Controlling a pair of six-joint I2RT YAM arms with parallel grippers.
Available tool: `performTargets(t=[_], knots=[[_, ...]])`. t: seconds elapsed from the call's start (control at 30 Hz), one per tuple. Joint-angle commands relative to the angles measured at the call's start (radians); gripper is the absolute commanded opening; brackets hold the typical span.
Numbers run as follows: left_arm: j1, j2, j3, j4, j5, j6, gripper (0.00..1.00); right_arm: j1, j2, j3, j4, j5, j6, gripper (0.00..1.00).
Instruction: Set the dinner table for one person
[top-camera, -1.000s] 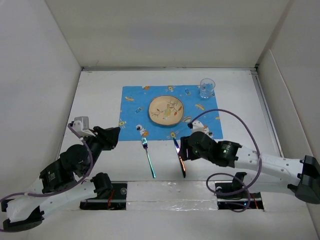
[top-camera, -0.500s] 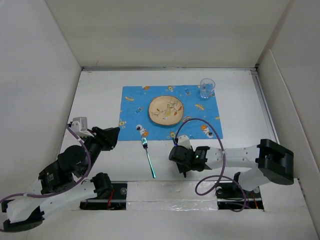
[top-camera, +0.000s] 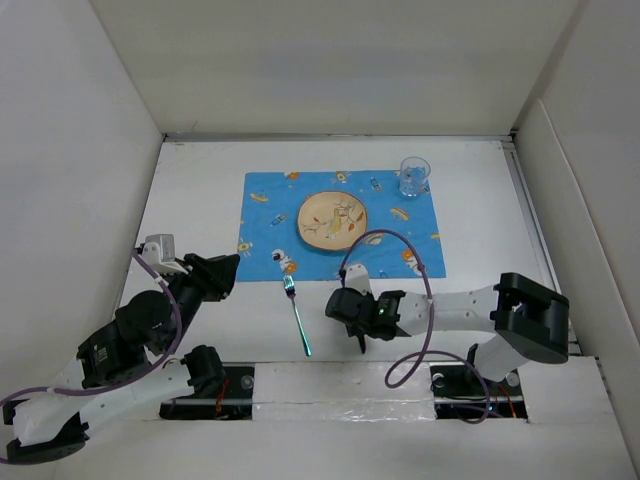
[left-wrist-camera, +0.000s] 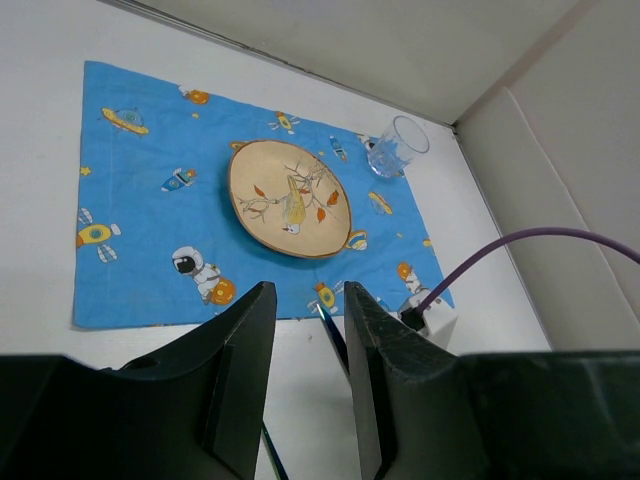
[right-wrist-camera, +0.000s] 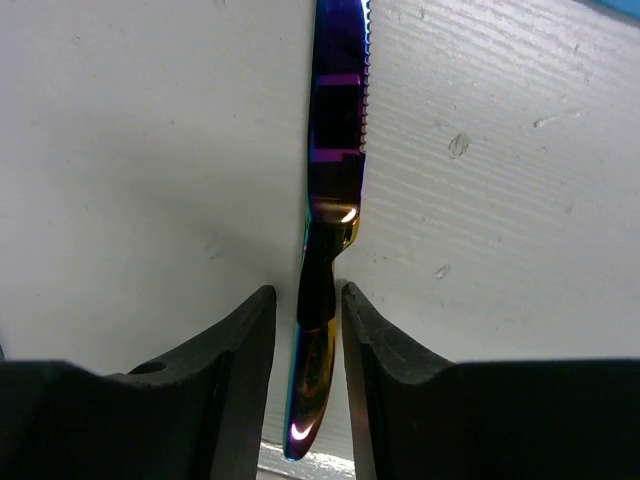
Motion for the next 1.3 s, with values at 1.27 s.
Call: performTargets(t=[1.27], knots=[[0.002,-0.007,0.0,0.035,0.004,0.014,0.31,-0.657,-0.047,0.31,0.118,-0.101,-0.441,0.0]])
